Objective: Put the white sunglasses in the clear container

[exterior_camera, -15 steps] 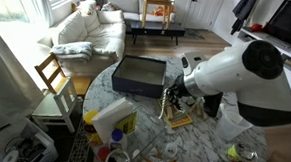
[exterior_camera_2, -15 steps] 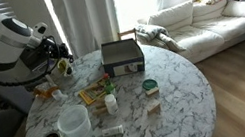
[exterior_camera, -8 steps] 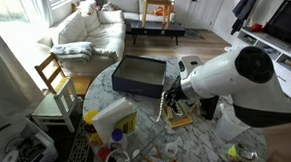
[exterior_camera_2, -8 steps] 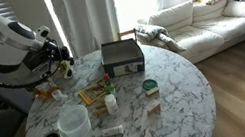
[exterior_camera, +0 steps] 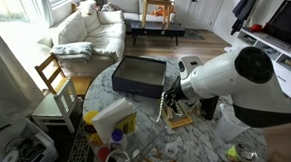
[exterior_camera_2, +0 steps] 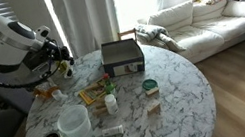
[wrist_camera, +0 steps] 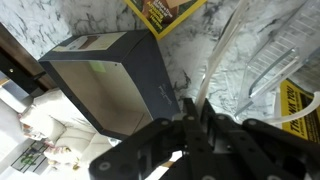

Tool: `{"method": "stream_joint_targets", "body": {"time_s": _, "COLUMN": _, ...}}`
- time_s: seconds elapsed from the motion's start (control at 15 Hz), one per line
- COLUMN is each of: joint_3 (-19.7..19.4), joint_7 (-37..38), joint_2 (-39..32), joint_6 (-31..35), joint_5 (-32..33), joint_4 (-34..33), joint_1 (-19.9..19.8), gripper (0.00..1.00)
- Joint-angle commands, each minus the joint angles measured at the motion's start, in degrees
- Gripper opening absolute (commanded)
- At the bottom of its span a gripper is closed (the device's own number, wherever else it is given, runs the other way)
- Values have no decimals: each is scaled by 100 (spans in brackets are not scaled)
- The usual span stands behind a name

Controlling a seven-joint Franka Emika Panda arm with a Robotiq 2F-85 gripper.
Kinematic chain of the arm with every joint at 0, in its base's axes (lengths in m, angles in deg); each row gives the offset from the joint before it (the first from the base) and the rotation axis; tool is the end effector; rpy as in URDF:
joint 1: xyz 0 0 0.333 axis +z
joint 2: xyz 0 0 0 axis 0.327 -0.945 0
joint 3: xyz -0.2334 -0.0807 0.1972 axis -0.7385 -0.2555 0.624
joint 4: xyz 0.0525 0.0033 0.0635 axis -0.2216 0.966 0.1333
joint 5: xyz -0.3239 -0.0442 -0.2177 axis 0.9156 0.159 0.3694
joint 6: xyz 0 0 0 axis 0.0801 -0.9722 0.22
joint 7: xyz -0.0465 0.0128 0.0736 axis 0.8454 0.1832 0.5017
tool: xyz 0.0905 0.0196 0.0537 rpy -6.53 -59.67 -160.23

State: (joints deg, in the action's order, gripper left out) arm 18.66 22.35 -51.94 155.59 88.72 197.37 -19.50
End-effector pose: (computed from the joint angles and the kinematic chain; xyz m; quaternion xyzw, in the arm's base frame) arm 0.4972 0.1255 0.3459 0.9133 0.2336 0.2916 0.1624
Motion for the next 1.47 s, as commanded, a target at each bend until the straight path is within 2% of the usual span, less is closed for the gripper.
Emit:
{"method": "stream_joint_targets", "body": {"time_s": 0.0, "joint_3": 8, "joint_7": 289, "joint_2": -130, "joint_6": 58, "joint_5": 335, "joint_4": -83, "joint_1": 15, "gripper": 2}}
{"method": "stream_joint_targets", "body": {"time_s": 0.2, "joint_3": 3, "joint_7": 797, "joint_2": -209, "joint_6": 159, "joint_5": 928, "joint_4": -155, "joint_1": 33, "gripper": 2}}
{"method": "stream_joint_targets", "body": {"time_s": 0.47, "joint_3": 17, "joint_7": 1858, "joint_2": -327, "joint_6": 90, "joint_5": 2177, "joint_4": -318, "joint_1": 94, "gripper": 2}}
{"method": "stream_joint_targets", "body": {"time_s": 0.8, "joint_3": 109, "joint_7": 3188, "joint_2": -655, "joint_6": -3, "joint_5": 3446, "joint_4": -469, "joint_1": 215, "gripper": 2}}
{"method": "stream_joint_targets", "body": {"time_s": 1.07, "joint_3": 183, "joint_7": 3924, "joint_2": -911, "joint_6": -107, "joint_5": 4180, "joint_4": -552, "joint_1": 265, "gripper": 2}}
{"method": "stream_joint_targets", "body": {"time_s": 1.4, "joint_3": 223, "joint_7": 4335, "joint_2": -1173, "joint_6": -219, "joint_5": 4630, "joint_4": -620, "joint_1": 287, "gripper": 2}}
